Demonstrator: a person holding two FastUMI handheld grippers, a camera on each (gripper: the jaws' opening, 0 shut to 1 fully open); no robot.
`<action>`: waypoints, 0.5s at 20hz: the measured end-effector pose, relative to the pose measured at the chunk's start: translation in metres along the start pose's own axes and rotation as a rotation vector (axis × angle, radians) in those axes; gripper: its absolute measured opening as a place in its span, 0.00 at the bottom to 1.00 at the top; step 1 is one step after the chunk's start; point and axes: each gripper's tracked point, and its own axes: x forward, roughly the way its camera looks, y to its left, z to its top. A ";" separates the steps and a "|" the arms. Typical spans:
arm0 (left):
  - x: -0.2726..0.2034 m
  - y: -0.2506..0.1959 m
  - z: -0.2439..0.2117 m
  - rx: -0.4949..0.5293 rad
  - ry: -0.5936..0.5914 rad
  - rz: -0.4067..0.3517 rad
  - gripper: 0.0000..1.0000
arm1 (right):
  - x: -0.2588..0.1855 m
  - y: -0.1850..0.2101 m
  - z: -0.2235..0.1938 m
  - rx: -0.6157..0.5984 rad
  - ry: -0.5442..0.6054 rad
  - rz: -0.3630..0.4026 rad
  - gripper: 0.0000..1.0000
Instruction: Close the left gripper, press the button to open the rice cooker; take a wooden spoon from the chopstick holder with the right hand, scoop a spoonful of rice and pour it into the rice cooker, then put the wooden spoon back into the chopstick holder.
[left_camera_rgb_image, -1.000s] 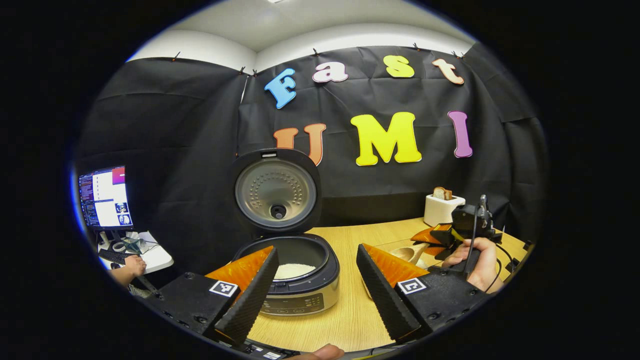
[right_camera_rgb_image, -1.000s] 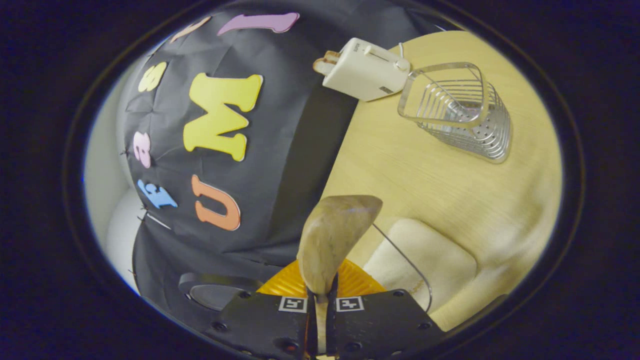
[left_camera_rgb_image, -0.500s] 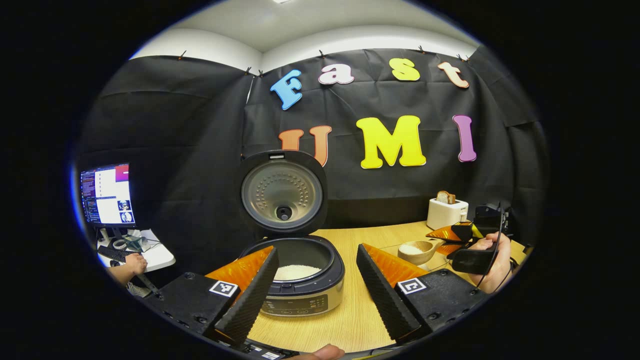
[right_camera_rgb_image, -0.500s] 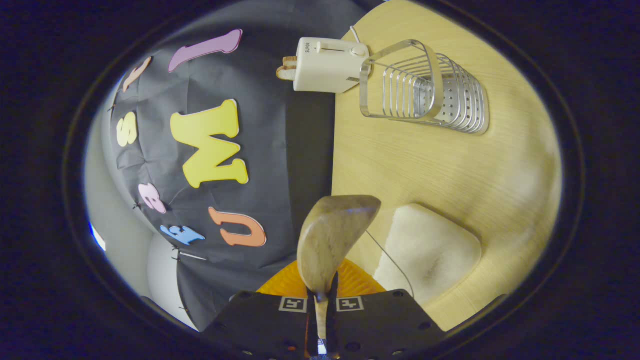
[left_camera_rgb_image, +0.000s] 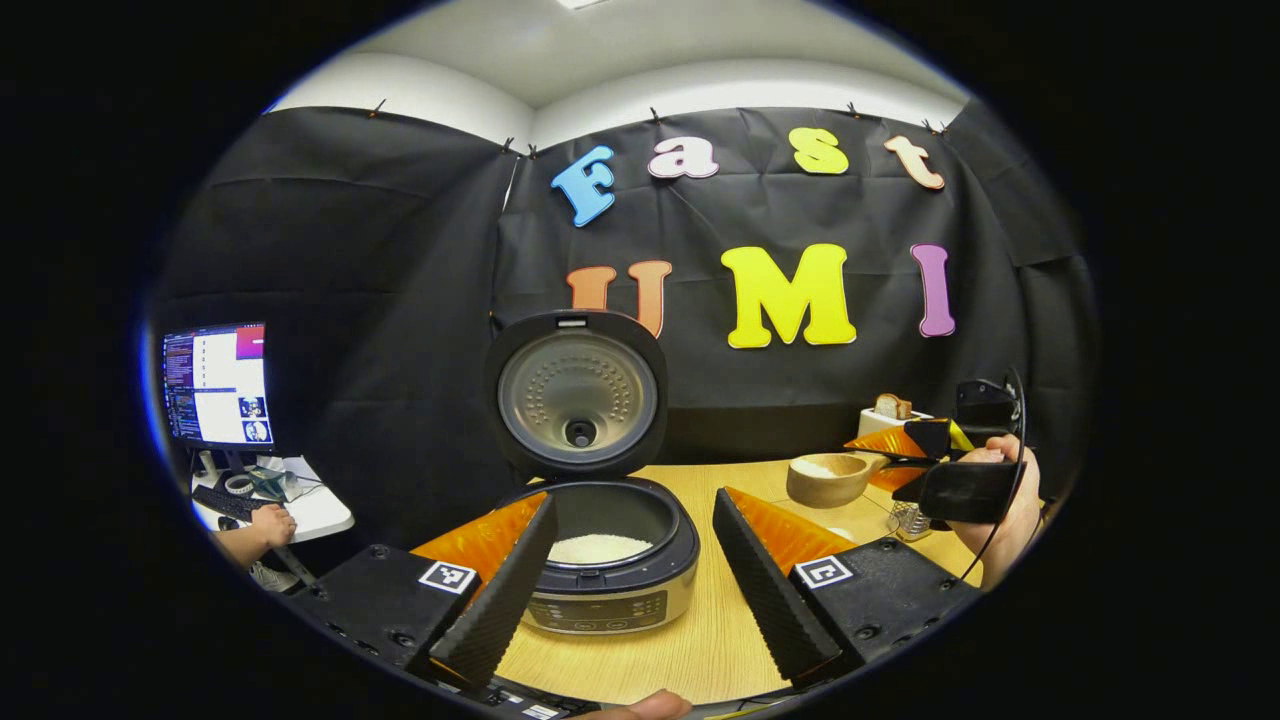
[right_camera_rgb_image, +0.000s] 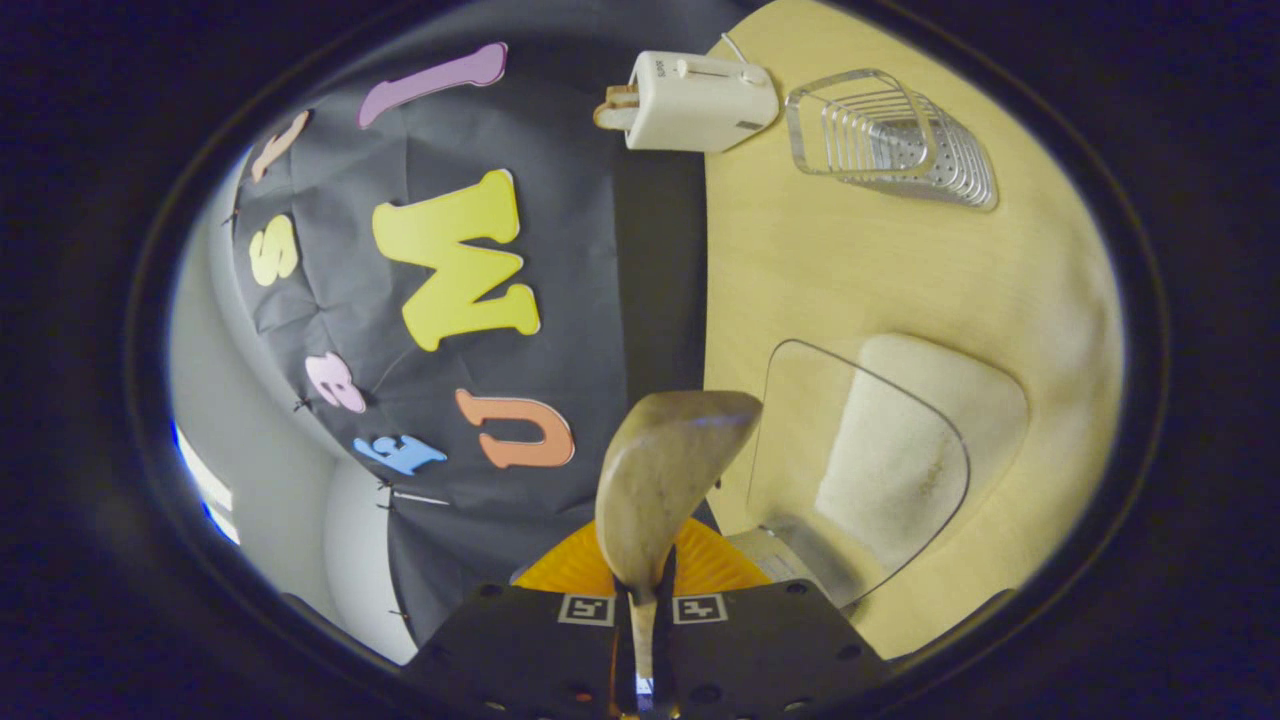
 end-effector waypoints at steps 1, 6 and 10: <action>-0.001 0.005 -0.001 0.005 0.006 0.007 1.00 | 0.002 0.004 -0.009 -0.009 0.009 0.003 0.06; -0.007 0.031 0.000 0.024 0.000 0.052 1.00 | 0.018 0.029 -0.061 -0.067 0.058 0.022 0.06; -0.011 0.043 0.000 0.021 -0.007 0.047 0.99 | 0.037 0.048 -0.099 -0.121 0.064 0.018 0.06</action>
